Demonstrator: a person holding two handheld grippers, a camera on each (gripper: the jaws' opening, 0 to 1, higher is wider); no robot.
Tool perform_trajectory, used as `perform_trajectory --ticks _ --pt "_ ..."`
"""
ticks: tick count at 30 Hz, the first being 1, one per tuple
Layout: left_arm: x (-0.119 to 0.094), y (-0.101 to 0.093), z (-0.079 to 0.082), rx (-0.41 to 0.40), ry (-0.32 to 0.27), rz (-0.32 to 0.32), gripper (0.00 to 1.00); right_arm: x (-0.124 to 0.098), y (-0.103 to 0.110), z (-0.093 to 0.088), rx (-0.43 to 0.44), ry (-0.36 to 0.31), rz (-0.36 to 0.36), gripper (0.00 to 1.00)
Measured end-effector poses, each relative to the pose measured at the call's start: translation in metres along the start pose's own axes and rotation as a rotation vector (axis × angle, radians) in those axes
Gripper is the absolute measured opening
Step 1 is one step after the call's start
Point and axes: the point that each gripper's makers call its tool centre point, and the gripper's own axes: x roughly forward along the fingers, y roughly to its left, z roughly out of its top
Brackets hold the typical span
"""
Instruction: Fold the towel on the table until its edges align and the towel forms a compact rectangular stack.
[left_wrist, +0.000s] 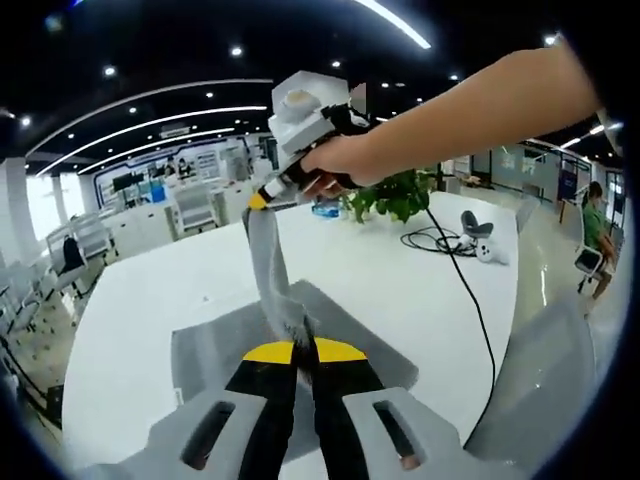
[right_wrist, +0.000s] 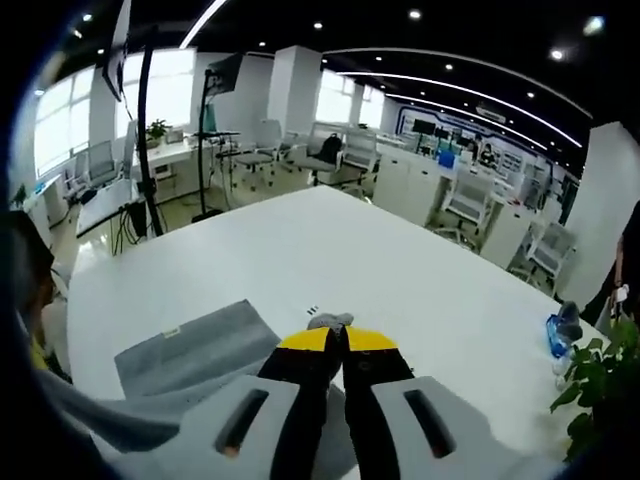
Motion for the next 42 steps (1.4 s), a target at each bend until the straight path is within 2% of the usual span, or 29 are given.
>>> perform_trajectory --ticks 11,13,17,23,29,42 --pt "-0.001 0.019 -0.029 -0.046 0.034 0.024 0.05 0.038 0.019 -0.009 -0.038 0.037 0.039 0.02" --pt "-0.001 0.024 -0.036 -0.053 0.04 0.029 0.05 0.035 0.023 -0.011 -0.045 0.044 0.046 0.02" --pt "-0.002 0.03 -0.047 -0.065 0.05 0.038 0.05 0.054 0.033 -0.015 -0.058 0.056 0.063 0.02" --pt "-0.001 0.039 -0.066 -0.076 0.076 0.051 0.05 0.061 0.046 -0.023 -0.069 0.073 0.08 0.02" --pt "0.001 0.045 -0.081 -0.074 0.104 0.053 0.05 0.079 0.061 -0.026 -0.089 0.088 0.099 0.02" --pt "0.002 0.06 -0.111 -0.089 0.152 0.066 0.05 0.107 0.08 -0.038 -0.071 0.115 0.119 0.02"
